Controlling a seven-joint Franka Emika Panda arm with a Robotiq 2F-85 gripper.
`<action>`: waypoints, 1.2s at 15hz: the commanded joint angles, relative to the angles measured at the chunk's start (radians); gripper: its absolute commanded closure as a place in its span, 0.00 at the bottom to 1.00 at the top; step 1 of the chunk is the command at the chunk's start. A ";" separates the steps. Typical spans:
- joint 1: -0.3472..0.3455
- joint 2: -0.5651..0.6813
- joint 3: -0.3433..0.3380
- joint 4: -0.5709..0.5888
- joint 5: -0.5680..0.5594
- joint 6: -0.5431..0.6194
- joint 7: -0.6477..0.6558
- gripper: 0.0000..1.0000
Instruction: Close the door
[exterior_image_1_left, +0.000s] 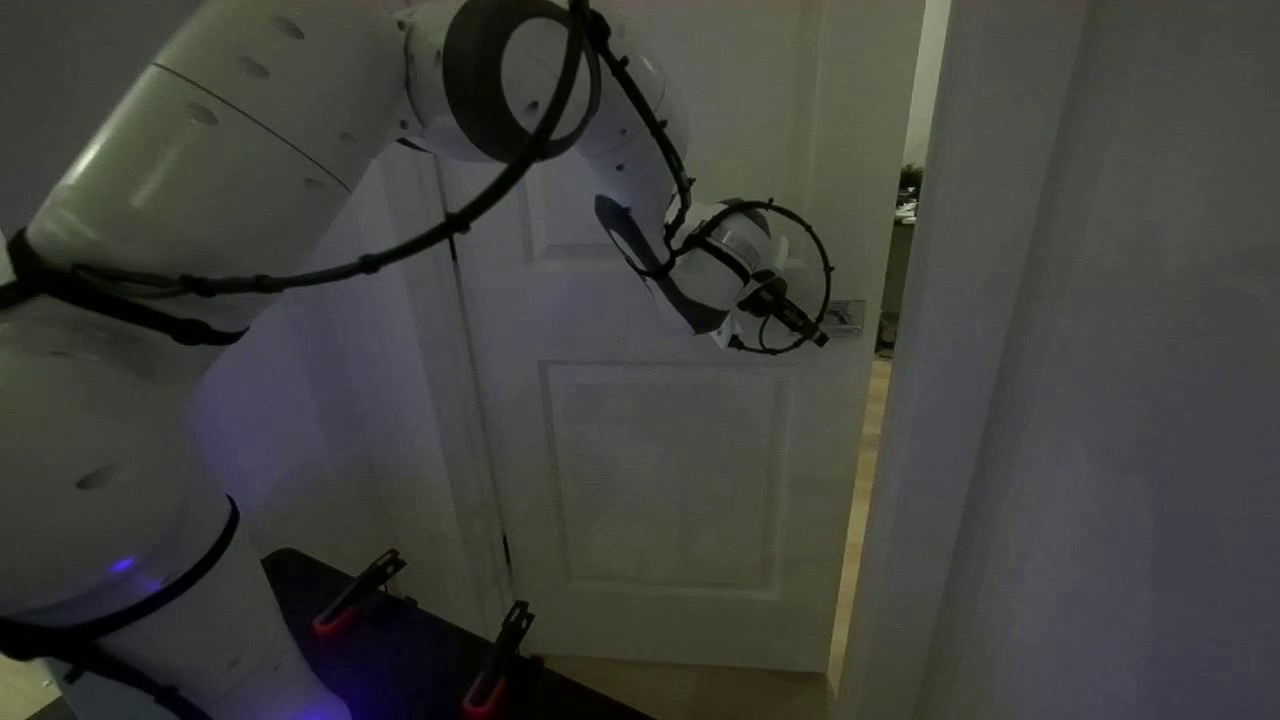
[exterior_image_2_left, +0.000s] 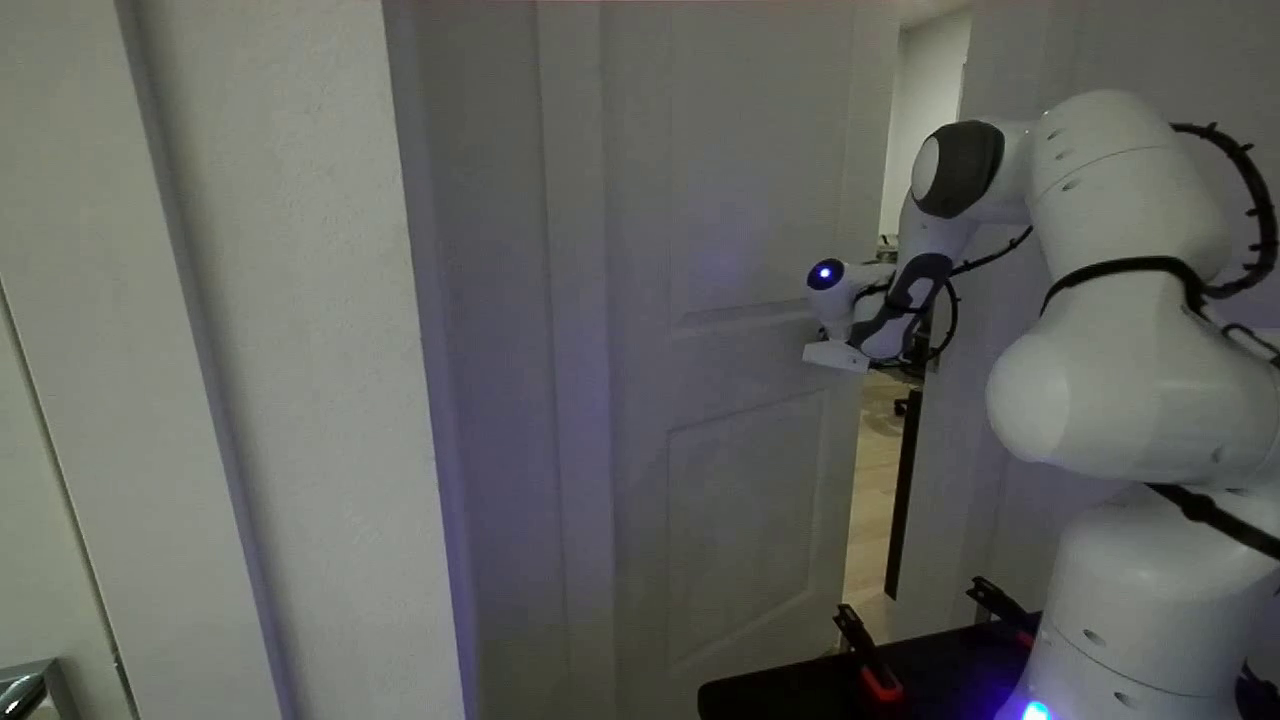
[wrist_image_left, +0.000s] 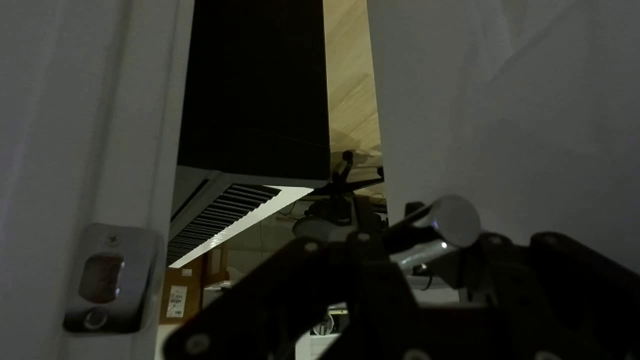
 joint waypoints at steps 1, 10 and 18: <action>0.092 -0.040 -0.108 -0.054 0.035 -0.004 0.027 0.94; 0.208 -0.103 -0.214 -0.192 0.026 -0.030 0.080 0.94; 0.216 -0.201 -0.233 -0.334 -0.014 -0.029 0.141 0.94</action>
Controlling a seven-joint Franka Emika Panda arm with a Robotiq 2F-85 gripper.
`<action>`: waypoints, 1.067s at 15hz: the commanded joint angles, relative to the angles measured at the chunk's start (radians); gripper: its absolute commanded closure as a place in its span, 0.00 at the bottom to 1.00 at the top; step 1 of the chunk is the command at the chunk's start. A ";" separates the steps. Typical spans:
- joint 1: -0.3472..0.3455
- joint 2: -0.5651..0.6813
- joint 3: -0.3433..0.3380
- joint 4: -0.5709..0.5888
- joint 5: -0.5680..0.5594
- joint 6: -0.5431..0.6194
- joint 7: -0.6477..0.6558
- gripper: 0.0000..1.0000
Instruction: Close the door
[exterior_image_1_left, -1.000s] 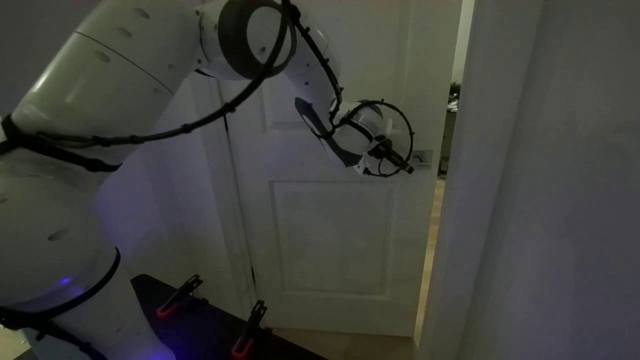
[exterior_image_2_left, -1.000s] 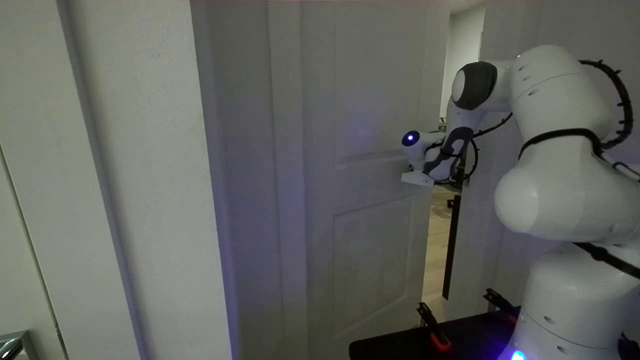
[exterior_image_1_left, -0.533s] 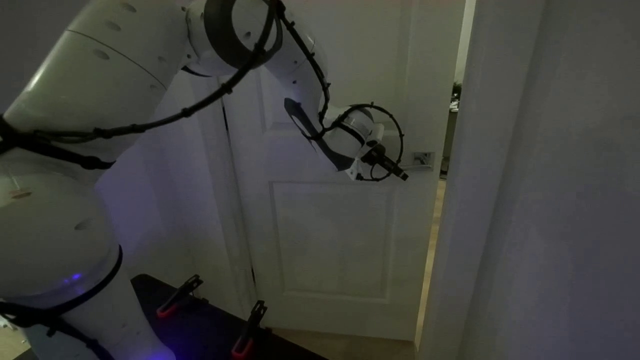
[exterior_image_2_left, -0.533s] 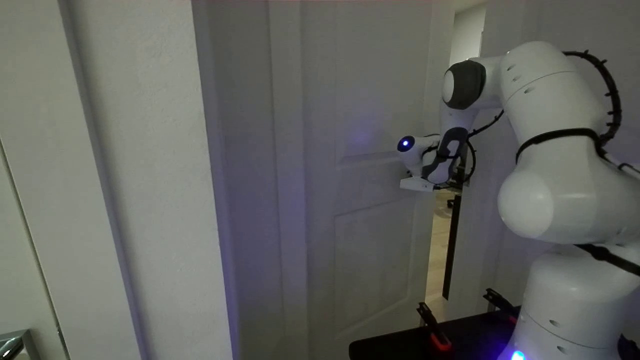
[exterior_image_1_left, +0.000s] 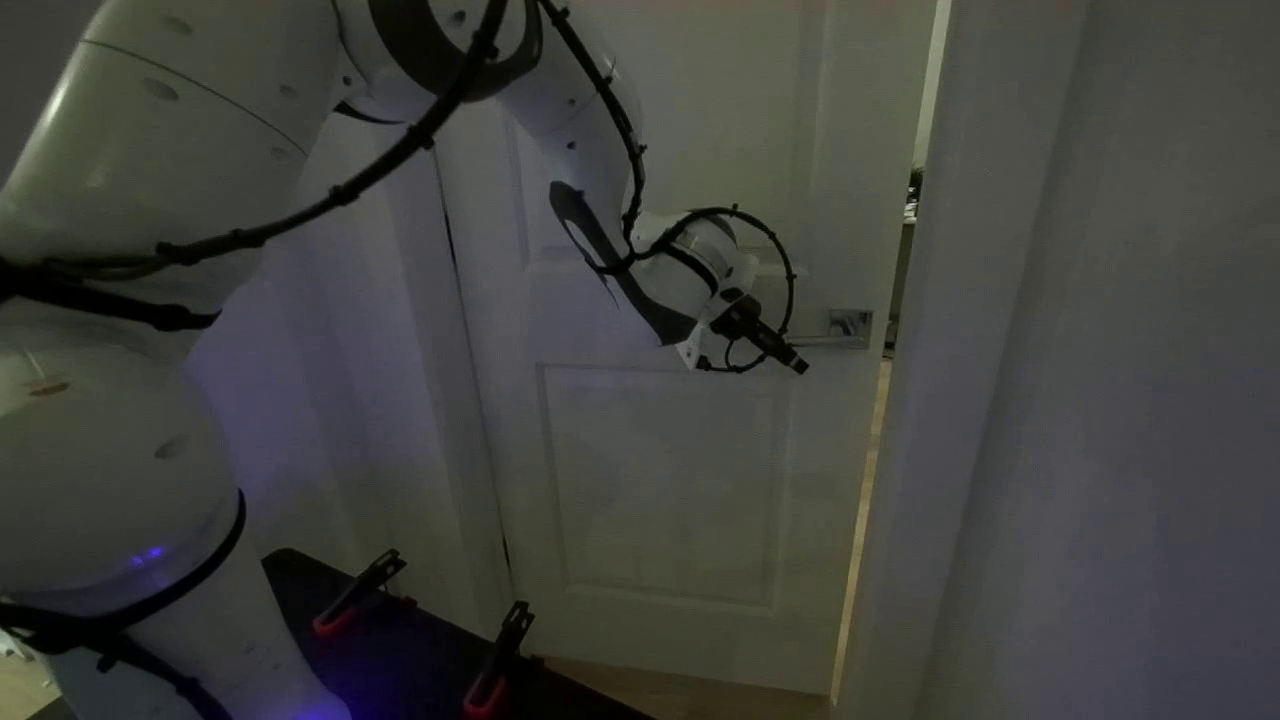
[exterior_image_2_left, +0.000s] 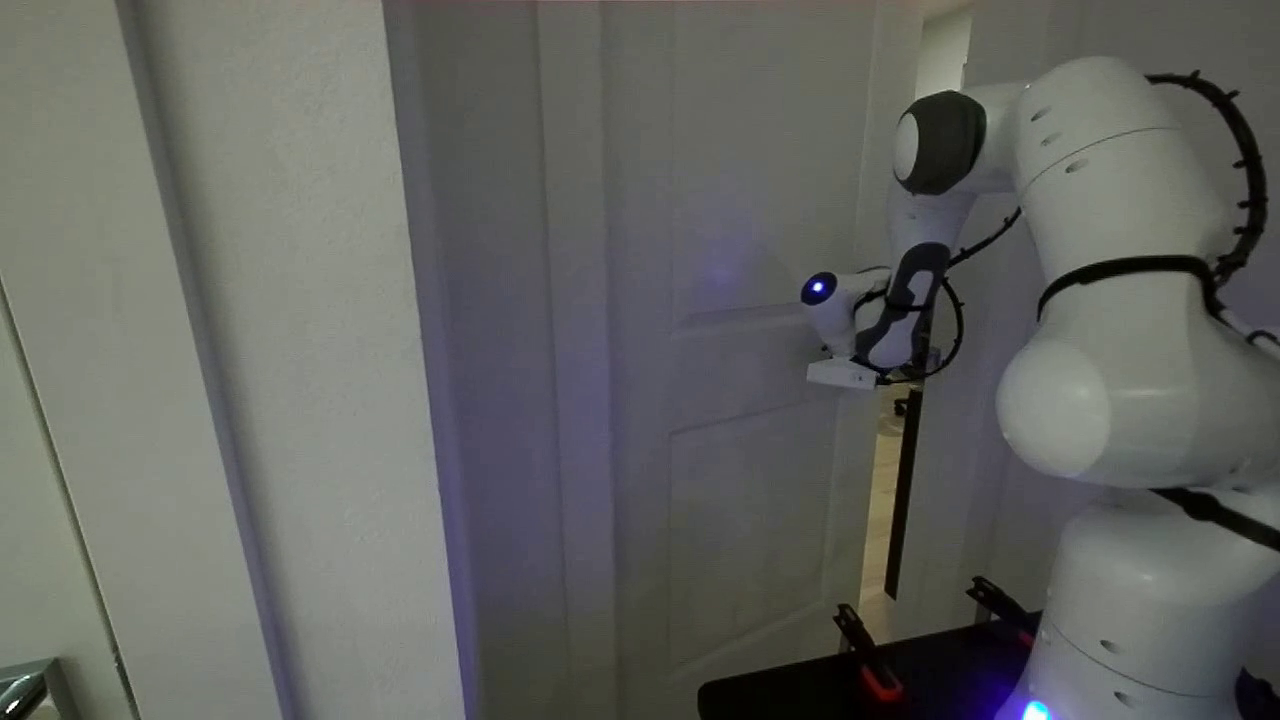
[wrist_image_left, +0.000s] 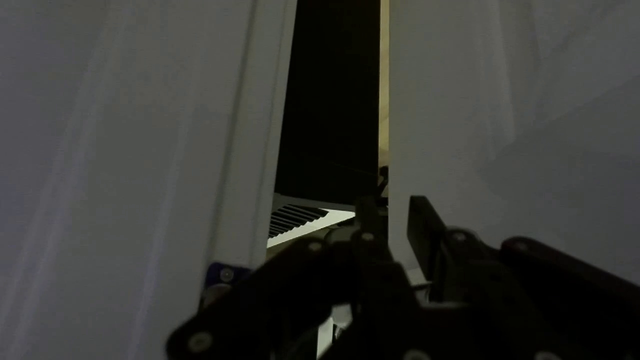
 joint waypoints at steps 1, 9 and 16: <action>0.015 -0.086 -0.018 -0.096 -0.036 -0.015 0.047 0.94; -0.046 -0.146 0.041 -0.219 0.218 0.139 -0.222 0.94; -0.078 -0.208 0.150 -0.293 0.753 0.143 -0.717 0.45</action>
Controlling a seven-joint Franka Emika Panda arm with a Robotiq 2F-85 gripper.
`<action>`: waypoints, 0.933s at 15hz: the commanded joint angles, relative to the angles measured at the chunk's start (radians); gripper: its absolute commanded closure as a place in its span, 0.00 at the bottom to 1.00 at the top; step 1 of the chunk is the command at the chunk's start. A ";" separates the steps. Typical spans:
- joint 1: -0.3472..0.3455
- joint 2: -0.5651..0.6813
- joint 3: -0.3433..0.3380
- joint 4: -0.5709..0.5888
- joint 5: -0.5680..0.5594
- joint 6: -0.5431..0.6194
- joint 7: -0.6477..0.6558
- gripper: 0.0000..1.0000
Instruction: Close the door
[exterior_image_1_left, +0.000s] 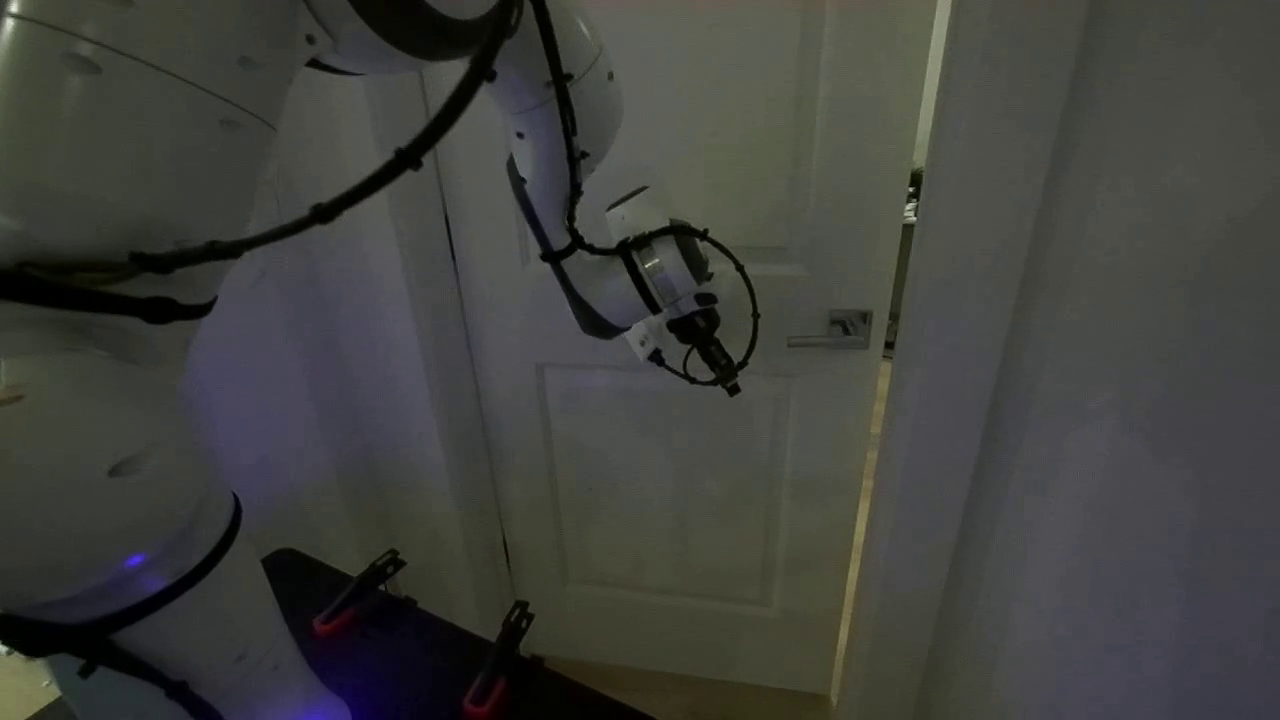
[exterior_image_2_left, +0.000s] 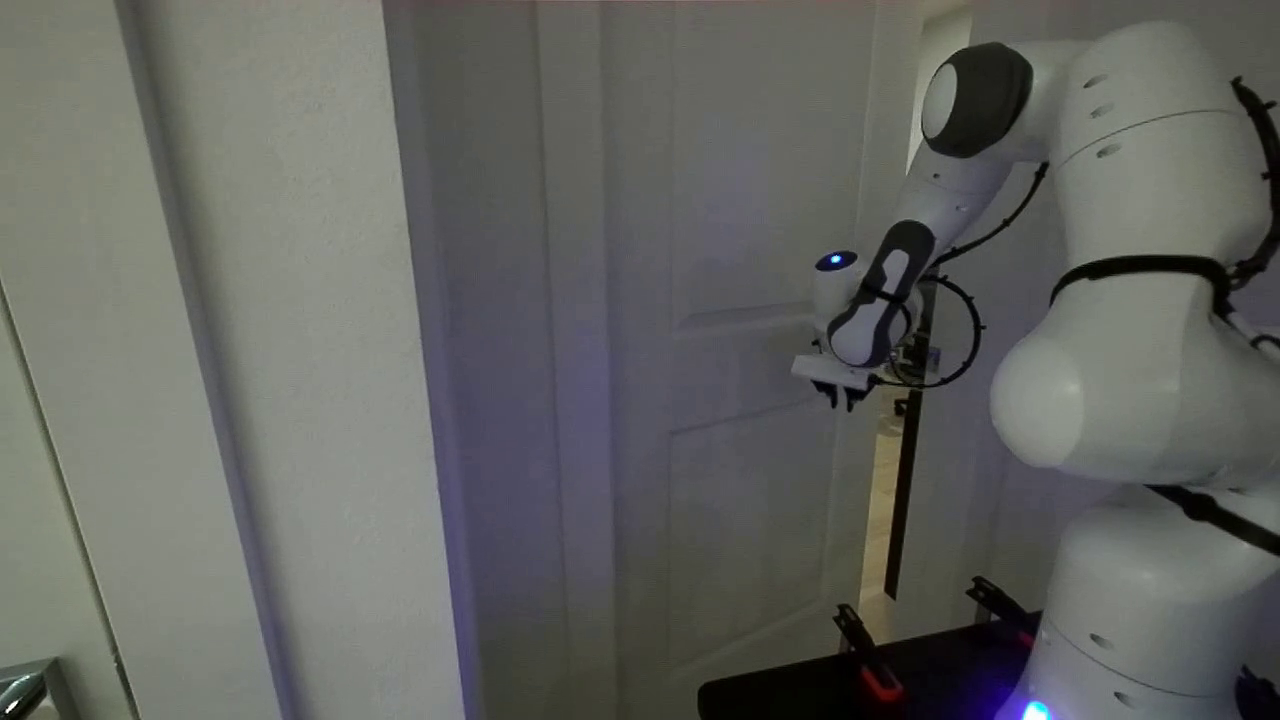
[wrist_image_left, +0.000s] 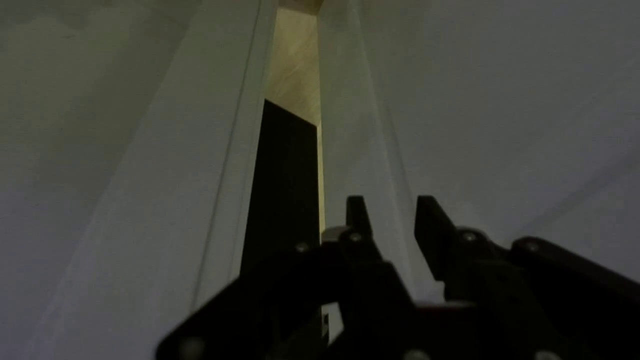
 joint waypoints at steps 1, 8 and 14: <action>0.070 -0.106 -0.039 -0.060 0.261 -0.025 -0.236 0.37; 0.303 -0.231 -0.265 -0.035 0.403 -0.142 -0.367 0.00; 0.386 -0.243 -0.425 -0.002 0.116 -0.113 -0.127 0.00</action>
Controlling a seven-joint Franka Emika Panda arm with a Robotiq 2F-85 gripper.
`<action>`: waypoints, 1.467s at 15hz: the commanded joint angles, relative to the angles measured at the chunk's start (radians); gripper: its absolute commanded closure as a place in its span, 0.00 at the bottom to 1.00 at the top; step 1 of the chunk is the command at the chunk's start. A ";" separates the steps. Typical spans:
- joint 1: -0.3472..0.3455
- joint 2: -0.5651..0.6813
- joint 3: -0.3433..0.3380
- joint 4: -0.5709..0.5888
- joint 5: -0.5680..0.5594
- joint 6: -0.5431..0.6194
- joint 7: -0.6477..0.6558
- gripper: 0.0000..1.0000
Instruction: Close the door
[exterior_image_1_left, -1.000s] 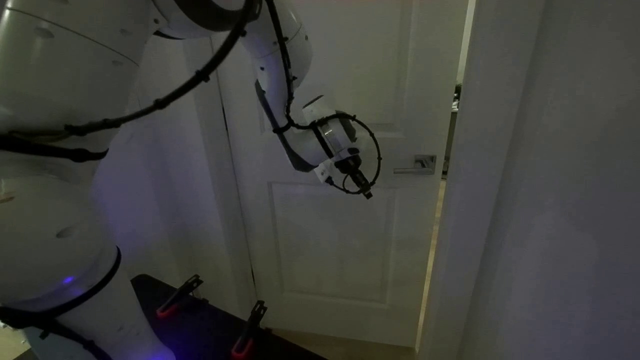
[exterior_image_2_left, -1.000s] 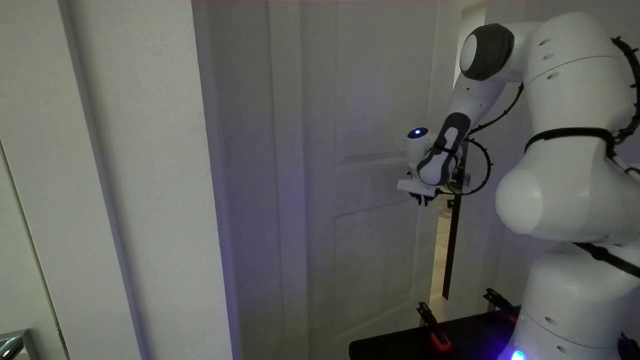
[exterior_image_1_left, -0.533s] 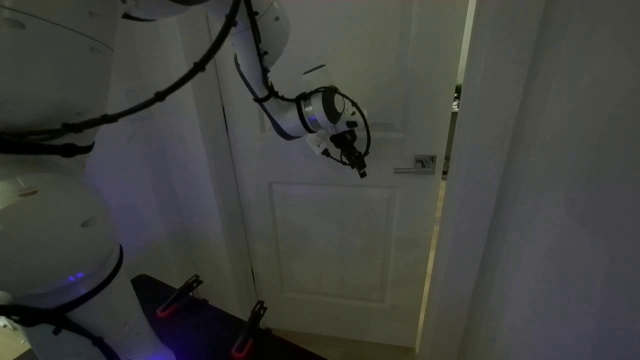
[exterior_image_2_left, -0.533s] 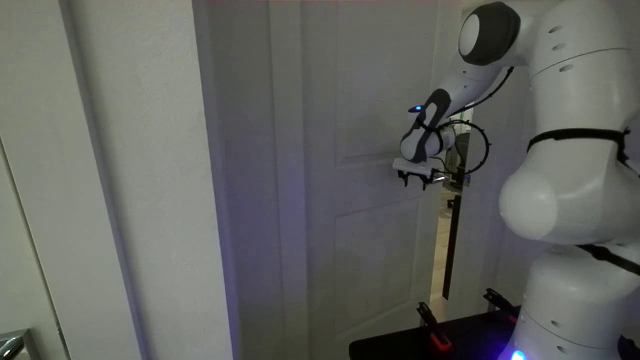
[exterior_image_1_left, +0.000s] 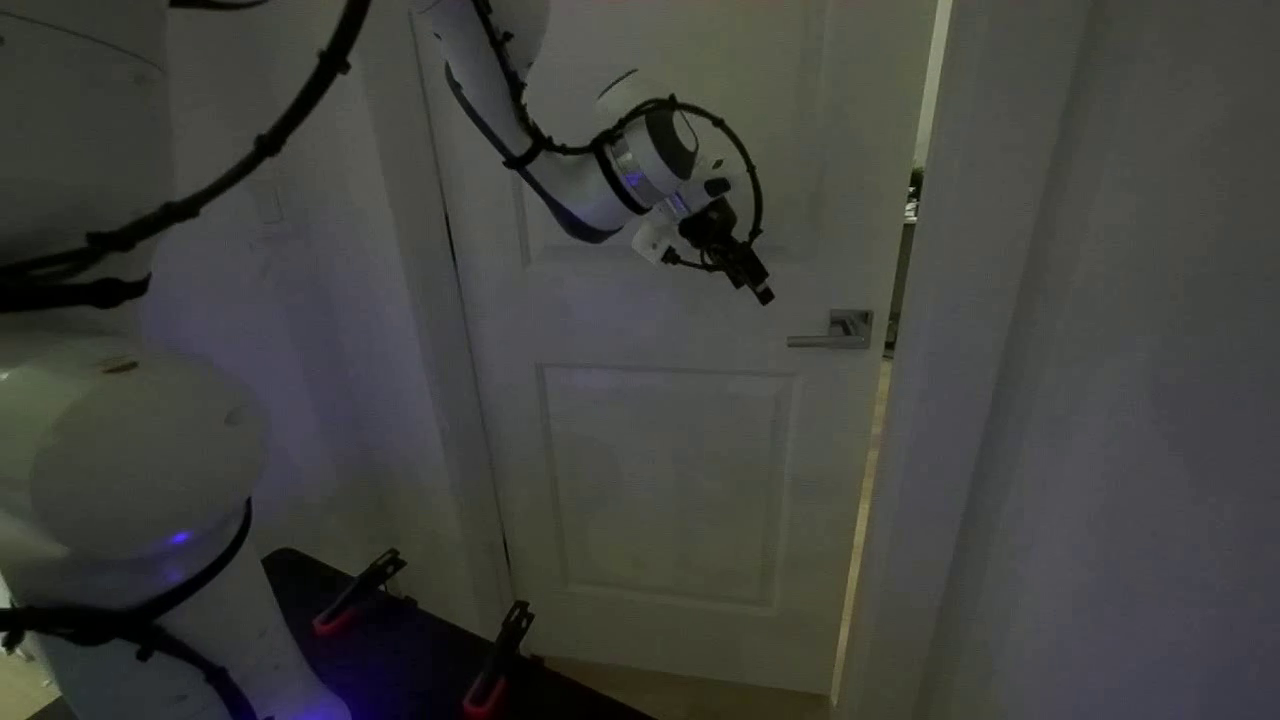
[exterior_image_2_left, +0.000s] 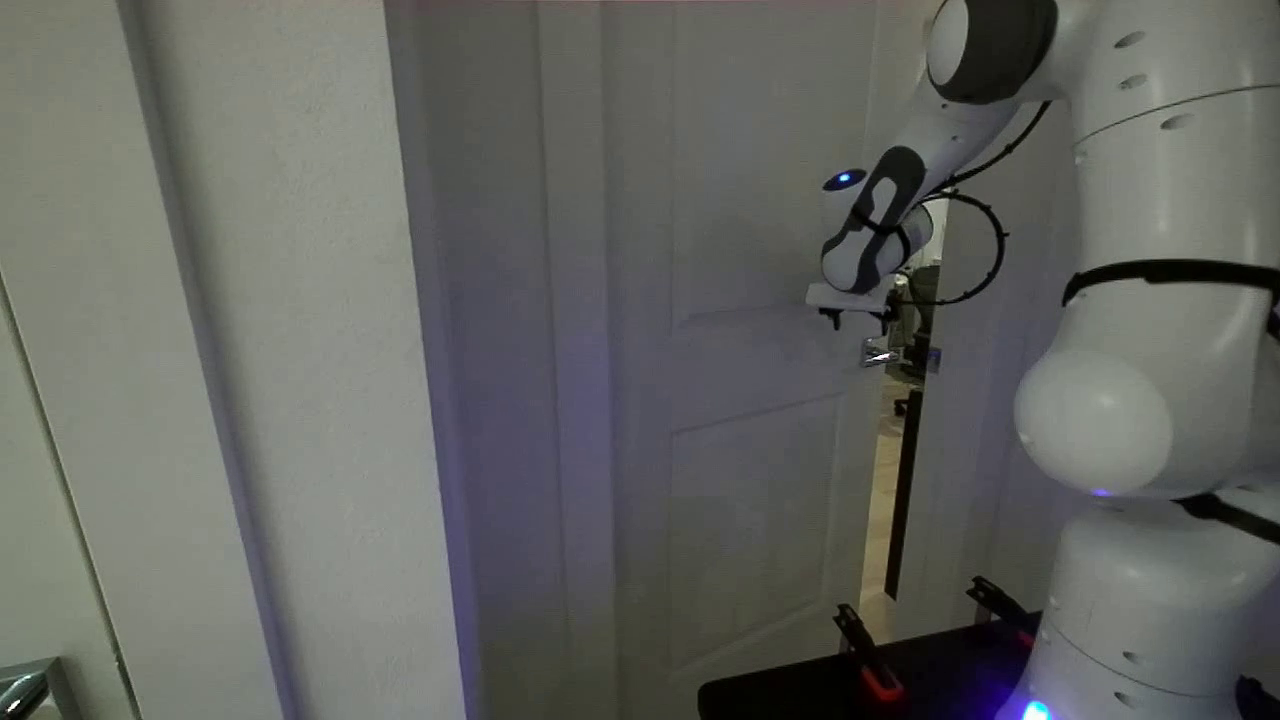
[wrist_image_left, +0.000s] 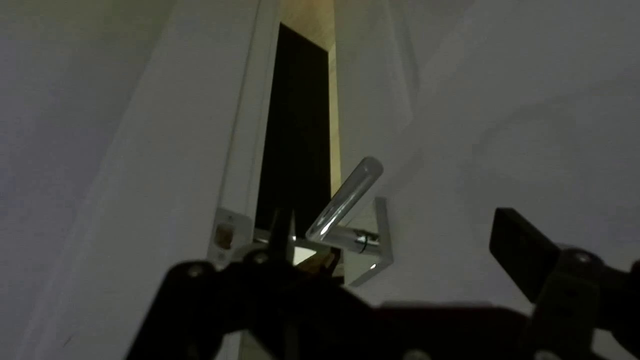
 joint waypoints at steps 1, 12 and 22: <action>0.022 -0.009 -0.051 0.013 -0.161 -0.001 0.155 0.00; 0.042 0.101 -0.164 0.061 -0.553 0.145 0.624 0.00; 0.028 0.257 -0.185 0.151 -0.677 0.213 0.849 0.00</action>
